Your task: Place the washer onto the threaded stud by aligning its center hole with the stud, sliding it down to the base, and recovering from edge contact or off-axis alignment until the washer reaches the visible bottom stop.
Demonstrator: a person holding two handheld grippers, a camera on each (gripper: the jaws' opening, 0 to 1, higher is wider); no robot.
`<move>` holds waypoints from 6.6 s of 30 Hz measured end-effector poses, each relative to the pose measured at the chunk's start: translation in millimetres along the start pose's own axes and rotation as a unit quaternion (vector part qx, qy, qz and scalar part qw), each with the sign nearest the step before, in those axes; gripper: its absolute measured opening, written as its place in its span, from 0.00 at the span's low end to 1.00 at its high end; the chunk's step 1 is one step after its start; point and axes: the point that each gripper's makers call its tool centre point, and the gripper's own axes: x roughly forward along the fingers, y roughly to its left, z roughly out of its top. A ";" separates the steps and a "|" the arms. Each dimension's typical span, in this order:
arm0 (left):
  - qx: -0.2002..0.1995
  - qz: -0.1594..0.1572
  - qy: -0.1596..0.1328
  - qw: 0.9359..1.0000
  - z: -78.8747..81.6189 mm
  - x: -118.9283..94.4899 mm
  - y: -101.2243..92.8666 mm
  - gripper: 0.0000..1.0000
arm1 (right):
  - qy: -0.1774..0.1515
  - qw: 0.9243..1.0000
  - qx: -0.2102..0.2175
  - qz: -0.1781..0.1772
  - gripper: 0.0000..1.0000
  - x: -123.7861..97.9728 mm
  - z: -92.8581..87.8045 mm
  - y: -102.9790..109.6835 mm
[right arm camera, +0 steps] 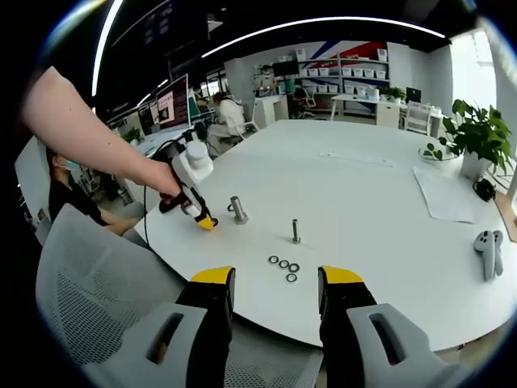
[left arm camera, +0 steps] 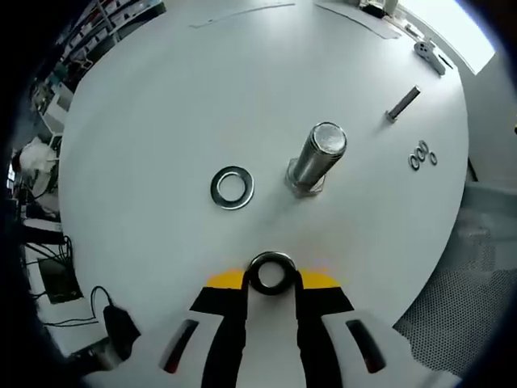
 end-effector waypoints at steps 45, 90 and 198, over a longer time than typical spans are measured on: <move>0.068 -0.021 -0.045 0.996 36.8 -40.8 -5.3 0.19 | 0.001 1.000 -0.001 0.000 0.44 -0.4 0.3 -0.1; 0.170 -0.020 -0.051 0.984 87.4 -43.9 -22.9 0.19 | 0.000 1.000 0.002 0.003 0.43 0.2 -0.2 0.7; 0.088 -0.011 -0.015 0.996 21.0 3.0 12.3 0.20 | 0.025 1.000 -0.010 -0.006 0.41 1.6 -8.9 -3.0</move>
